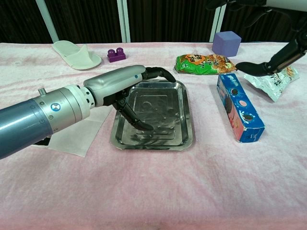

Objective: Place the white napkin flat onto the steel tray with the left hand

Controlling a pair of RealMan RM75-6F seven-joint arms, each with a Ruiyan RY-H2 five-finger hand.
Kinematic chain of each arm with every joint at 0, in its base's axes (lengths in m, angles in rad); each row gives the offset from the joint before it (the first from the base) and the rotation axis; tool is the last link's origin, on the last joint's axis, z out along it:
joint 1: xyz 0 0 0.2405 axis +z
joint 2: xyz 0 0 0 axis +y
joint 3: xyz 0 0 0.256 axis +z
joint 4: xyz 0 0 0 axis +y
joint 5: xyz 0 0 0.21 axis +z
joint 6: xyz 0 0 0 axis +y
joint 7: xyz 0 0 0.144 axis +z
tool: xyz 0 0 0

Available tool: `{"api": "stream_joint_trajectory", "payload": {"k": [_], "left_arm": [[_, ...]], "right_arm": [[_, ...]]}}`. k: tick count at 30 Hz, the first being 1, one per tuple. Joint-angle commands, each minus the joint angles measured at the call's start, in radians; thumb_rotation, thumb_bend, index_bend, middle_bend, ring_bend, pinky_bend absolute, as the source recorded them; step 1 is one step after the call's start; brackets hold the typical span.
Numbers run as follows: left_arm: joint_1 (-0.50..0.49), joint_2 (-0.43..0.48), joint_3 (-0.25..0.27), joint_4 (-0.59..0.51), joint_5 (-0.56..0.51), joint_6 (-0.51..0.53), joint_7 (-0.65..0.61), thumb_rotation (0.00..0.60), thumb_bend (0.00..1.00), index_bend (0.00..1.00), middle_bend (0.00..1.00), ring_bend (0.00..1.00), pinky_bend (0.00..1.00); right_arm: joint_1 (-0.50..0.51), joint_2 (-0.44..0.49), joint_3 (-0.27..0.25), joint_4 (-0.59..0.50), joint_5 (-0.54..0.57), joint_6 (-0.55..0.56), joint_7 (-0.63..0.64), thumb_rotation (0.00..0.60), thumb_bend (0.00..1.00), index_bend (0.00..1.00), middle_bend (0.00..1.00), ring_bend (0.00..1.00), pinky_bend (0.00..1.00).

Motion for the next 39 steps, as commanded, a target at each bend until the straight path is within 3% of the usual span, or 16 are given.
{"api": "stream_joint_trajectory", "payload": {"k": [1,27,34,39], "left_arm": [[-0.001,0.006,-0.004,-0.013,-0.003,0.003,0.003,0.600,0.13,0.16,0.06,0.00,0.00],[0.021,0.071,0.013,-0.046,0.014,0.062,0.073,0.600,0.13,0.16,0.07,0.00,0.00],[0.061,0.187,0.029,-0.069,0.044,0.128,0.141,0.600,0.13,0.16,0.07,0.00,0.00],[0.146,0.324,0.045,-0.132,0.038,0.222,0.142,0.600,0.13,0.16,0.07,0.00,0.00]], "right_arm": [[0.004,-0.001,0.001,-0.002,0.008,0.004,-0.004,0.600,0.30,0.00,0.00,0.05,0.16],[-0.003,0.024,-0.017,-0.001,0.008,0.029,0.023,0.600,0.30,0.00,0.00,0.05,0.16],[-0.048,0.158,-0.013,-0.007,0.003,0.068,0.074,0.600,0.31,0.00,0.00,0.05,0.16],[-0.150,0.320,-0.052,0.034,-0.107,0.083,0.282,0.600,0.30,0.00,0.00,0.05,0.16]]}}
